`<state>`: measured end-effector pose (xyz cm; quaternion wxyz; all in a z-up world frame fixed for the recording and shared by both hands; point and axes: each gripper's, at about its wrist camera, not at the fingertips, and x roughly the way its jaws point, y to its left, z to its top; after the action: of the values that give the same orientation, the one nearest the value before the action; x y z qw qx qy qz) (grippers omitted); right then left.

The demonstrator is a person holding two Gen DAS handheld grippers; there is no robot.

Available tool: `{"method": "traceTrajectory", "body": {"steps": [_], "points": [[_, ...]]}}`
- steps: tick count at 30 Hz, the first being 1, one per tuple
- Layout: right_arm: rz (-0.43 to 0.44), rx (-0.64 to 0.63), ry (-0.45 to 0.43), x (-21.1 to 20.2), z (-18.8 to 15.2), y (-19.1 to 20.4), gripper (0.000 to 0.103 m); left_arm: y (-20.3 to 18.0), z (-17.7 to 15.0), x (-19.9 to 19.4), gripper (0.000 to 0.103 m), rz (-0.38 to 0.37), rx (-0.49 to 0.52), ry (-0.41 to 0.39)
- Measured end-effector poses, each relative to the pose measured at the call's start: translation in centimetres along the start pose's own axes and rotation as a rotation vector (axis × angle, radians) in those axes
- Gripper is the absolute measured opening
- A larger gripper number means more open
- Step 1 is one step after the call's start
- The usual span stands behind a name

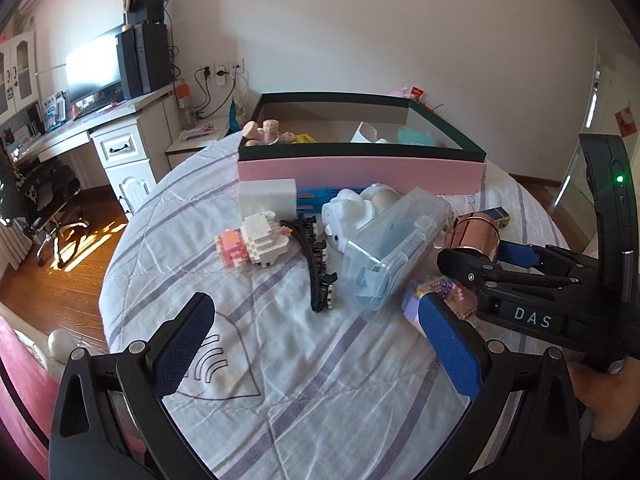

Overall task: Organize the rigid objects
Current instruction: 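Grasp the copper cylinder with the right gripper, then grasp the clear plastic case with the left gripper while the right holds the copper cylinder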

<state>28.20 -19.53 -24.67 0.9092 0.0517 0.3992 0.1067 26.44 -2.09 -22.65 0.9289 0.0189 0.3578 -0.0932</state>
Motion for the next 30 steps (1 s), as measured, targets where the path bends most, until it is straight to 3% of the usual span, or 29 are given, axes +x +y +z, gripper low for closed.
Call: {"method": "traceTrajectory", "body": {"steps": [8,10,12,13,20,24,30], "points": [[-0.014,0.04,-0.02,-2.0,-1.1,-3.0,0.07,-2.3,1.7,2.8,0.102,-0.026,0.052,0.007],[0.002,0.052,-0.019,-2.1,-1.1,-3.6,0.07,-2.8,1.9,3.2,0.092,-0.025,0.065,0.005],[0.004,0.052,-0.017,-2.0,-1.0,-3.7,0.07,-3.2,2.1,3.4,0.065,-0.037,0.071,0.015],[0.005,0.051,-0.018,-2.0,-1.0,-3.7,0.07,-3.3,2.1,3.3,0.058,-0.058,0.069,0.013],[0.009,0.052,-0.026,-1.9,-0.8,-3.7,0.07,-3.8,1.9,2.0,0.042,-0.104,0.082,-0.026],[0.016,0.045,-0.023,-2.0,-0.8,-3.4,0.07,-3.8,1.9,1.2,0.036,-0.166,0.075,-0.017],[0.024,0.045,-0.018,-1.9,-0.8,-3.0,0.07,-4.7,2.0,2.6,0.035,-0.195,0.073,0.018]]}}
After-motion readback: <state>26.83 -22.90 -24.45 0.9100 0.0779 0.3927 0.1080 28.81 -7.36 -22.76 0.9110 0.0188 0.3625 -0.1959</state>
